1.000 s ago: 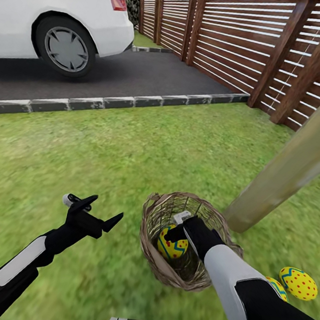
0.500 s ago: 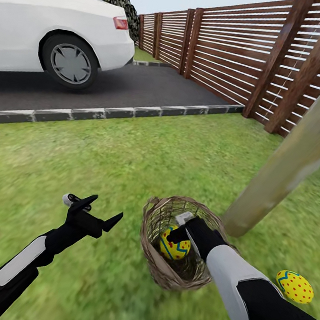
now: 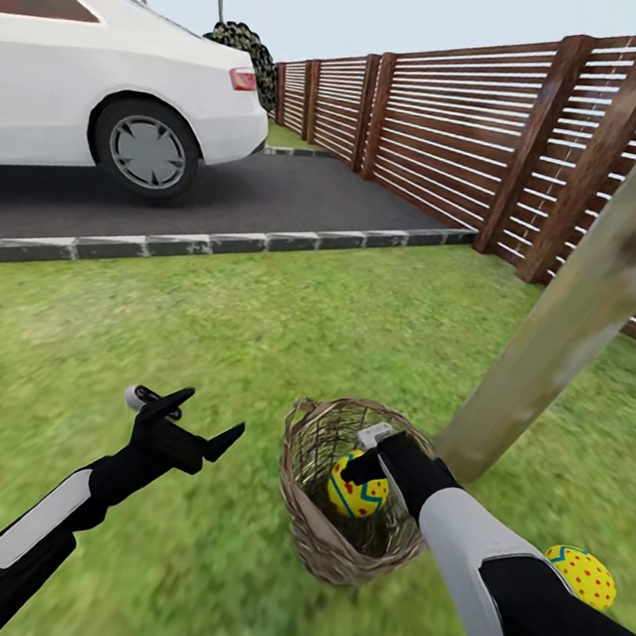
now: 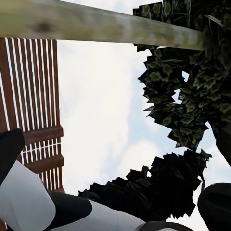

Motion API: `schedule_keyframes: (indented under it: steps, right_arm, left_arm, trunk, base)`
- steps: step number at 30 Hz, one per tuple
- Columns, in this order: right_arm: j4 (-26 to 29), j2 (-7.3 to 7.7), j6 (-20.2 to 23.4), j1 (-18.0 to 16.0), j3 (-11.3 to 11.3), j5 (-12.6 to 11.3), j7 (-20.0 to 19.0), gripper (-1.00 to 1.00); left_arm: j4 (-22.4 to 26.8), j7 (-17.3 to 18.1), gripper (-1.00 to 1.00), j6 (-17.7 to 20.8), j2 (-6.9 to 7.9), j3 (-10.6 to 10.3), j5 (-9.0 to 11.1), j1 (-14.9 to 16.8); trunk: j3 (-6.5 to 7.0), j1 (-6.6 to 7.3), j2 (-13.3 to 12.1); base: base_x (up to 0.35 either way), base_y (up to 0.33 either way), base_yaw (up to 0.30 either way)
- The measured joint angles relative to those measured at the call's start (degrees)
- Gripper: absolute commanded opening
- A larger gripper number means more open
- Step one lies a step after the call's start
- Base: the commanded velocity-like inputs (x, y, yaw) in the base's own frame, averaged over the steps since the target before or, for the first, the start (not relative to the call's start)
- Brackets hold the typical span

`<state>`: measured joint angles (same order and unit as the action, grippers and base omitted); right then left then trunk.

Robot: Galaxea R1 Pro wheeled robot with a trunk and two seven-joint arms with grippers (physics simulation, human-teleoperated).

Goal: Take the three Easter eggs out of the wicker basket on the lawn in the garden, then place them on the lawn next to a single tree (choose any tree) so that all three eggs are next to the same tree and none are left in the basket.

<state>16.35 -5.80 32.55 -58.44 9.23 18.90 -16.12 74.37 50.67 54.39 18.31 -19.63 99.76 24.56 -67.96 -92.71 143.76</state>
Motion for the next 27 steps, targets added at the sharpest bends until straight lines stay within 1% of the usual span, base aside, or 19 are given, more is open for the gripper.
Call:
schedule_keyframes:
  steps: [5,7,9,11,20,23,27]
  right_arm:
    - [0.11,0.65,0.00,0.00,0.01,0.15,-0.14,-1.00]
    - [0.40,0.82,0.94,0.00,0.05,0.23,-0.19,-1.00]
    - [0.55,0.80,3.11,0.00,0.05,0.45,-0.24,-1.00]
    - [0.59,0.78,3.75,0.00,0.05,0.49,-0.25,-1.00]
    - [0.30,0.49,3.81,0.00,0.14,0.26,-0.25,-1.00]
    - [0.33,-0.02,3.80,0.00,0.15,0.24,-0.25,-1.00]
    - [0.35,-0.11,3.79,0.00,0.14,0.19,-0.25,-1.00]
  left_arm:
    - [0.01,-0.01,1.00,-0.02,0.00,0.00,-0.01,0.00]
    - [0.04,-0.02,1.00,-0.04,0.00,0.00,-0.03,0.00]
    - [0.14,-0.01,1.00,-0.03,0.00,0.00,-0.03,0.00]
    - [0.17,-0.01,1.00,-0.07,0.00,0.00,-0.06,0.00]
    - [0.17,-0.02,1.00,0.09,0.00,0.08,-0.06,0.00]
    - [0.05,-0.02,1.00,0.09,0.00,0.09,-0.06,0.00]
    - [0.52,-0.02,1.00,0.15,0.05,0.30,-0.11,0.00]
  trunk:
    - [1.11,0.13,-0.07]
    - [1.55,0.18,-0.09]
    - [1.99,0.21,-0.12]
    - [2.44,0.25,-0.15]
    - [4.43,0.52,-0.27]
    - [5.10,0.59,-0.31]
    - [5.99,0.70,-0.36]
  base:
    - [0.000,0.000,0.000]
    - [-0.041,0.000,0.000]
    - [-0.268,0.000,0.000]
    - [-0.197,0.000,0.000]
    - [-0.008,0.000,0.000]
    - [0.000,0.000,0.000]
    - [0.000,0.000,0.000]
